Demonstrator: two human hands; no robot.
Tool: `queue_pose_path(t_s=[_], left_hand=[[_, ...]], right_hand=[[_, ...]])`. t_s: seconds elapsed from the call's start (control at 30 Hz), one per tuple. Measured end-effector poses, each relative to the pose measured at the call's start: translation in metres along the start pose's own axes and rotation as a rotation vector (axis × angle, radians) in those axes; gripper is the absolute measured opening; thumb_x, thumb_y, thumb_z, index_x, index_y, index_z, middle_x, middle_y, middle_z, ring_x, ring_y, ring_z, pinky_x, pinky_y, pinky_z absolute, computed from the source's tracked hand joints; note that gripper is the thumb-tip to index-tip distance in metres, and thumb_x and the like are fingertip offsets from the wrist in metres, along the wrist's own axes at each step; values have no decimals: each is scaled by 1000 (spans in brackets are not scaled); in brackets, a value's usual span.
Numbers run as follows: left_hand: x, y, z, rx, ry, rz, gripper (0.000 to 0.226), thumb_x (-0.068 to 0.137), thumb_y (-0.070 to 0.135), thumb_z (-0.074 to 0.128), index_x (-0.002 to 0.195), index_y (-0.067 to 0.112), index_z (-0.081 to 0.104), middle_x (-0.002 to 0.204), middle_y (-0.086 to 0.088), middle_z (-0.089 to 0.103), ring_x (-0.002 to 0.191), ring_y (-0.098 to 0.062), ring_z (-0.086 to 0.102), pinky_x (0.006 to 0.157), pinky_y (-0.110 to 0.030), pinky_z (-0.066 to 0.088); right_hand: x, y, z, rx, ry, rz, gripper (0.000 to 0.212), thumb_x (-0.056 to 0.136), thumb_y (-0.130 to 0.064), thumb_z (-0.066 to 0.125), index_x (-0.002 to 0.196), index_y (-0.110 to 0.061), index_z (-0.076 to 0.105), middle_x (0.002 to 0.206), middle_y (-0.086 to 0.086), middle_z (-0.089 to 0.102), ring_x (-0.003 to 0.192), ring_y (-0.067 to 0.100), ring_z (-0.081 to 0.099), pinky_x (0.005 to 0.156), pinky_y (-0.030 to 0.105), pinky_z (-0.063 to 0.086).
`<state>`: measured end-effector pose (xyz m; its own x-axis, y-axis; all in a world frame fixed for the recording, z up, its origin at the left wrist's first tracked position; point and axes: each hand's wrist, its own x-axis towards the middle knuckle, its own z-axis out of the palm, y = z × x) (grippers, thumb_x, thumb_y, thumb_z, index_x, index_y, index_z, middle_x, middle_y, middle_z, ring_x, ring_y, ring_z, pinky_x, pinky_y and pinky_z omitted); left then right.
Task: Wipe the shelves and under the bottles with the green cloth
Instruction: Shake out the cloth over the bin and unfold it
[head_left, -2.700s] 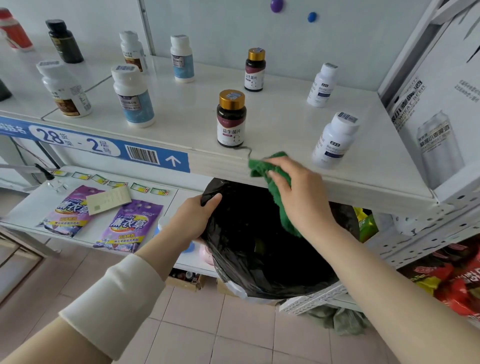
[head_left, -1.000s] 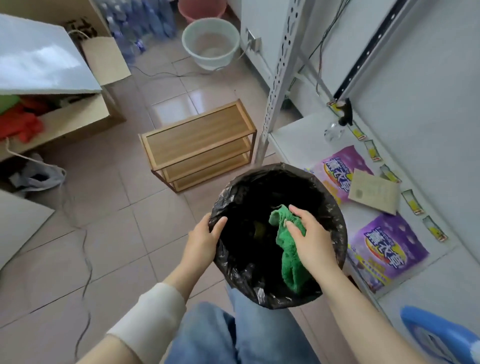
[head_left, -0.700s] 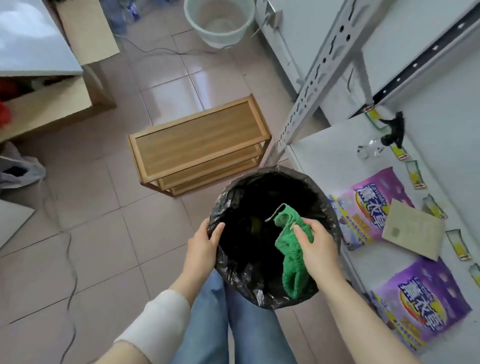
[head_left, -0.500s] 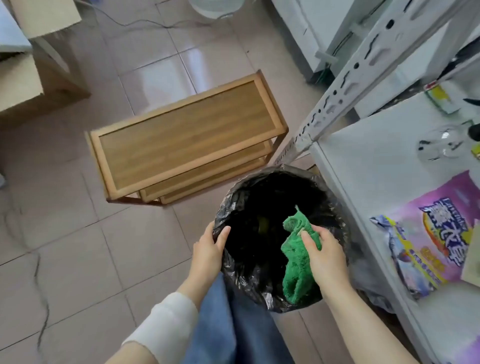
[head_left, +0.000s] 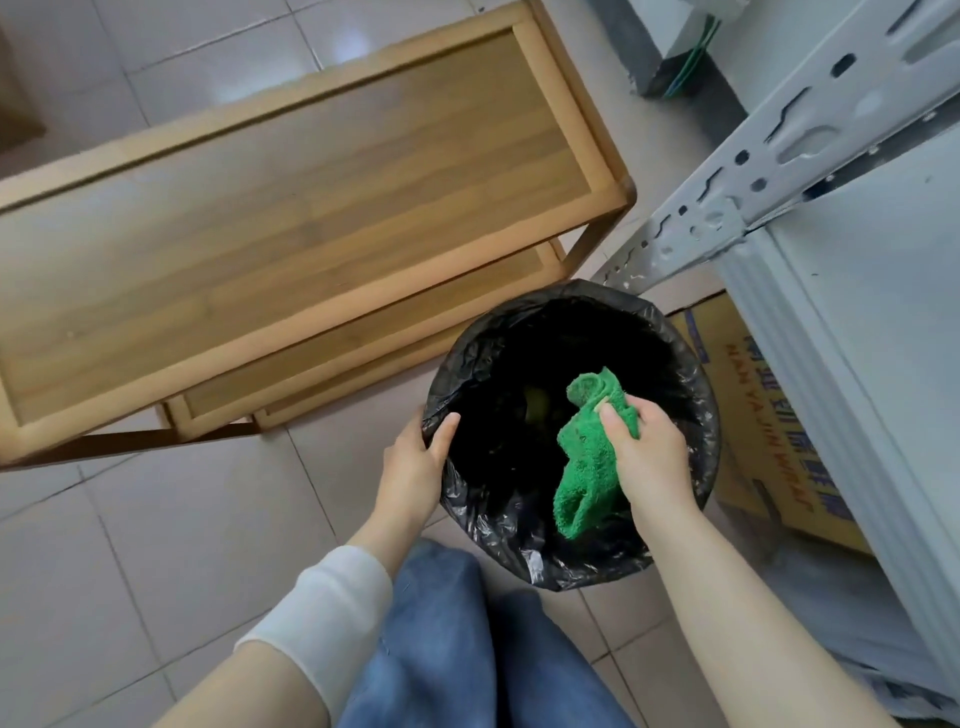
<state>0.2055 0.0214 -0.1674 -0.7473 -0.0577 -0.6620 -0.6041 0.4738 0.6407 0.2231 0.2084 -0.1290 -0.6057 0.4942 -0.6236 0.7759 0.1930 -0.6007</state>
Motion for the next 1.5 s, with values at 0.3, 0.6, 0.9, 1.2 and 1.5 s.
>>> queue_pose_path(t_s=[0.3,0.6,0.9,1.2,1.5], left_hand=[[-3,9,17,-30,-67,-73,52,95,39,41,142,23,29,124,-1,56,127,-25,47,85,-17,32],[-112,89,-23,-131,236,196,22,82,26,66,102,33,60,104,9,66,102,-9,58,92,-20,41],[-229,158,-51,-50,23,146,9,80,21,68,77,17,60,69,7,58,66,-7,50,61,-10,36],[-256,179,-80,-33,26,-93,17,81,35,65,87,23,54,92,-2,61,89,-21,60,69,-27,40],[-296,275,-128,5,-348,642,34,83,20,65,113,31,57,118,11,55,112,-7,52,89,-17,43]], right_hand=[[5,19,-5,257,-78,152,39,91,-30,51,125,-13,50,124,5,58,113,19,56,95,40,47],[-81,-36,-51,788,-150,247,28,98,-25,34,95,-20,61,95,0,68,88,10,67,78,31,51],[-198,-108,-112,1077,-153,179,34,98,-28,28,107,-11,56,109,12,66,105,25,61,92,40,50],[-253,-148,-154,1175,-163,-1,36,96,-31,28,111,-11,55,99,3,72,95,17,67,78,31,57],[-318,-186,-179,657,-187,-236,56,60,-70,62,102,-34,68,112,-6,69,114,16,58,101,43,42]])
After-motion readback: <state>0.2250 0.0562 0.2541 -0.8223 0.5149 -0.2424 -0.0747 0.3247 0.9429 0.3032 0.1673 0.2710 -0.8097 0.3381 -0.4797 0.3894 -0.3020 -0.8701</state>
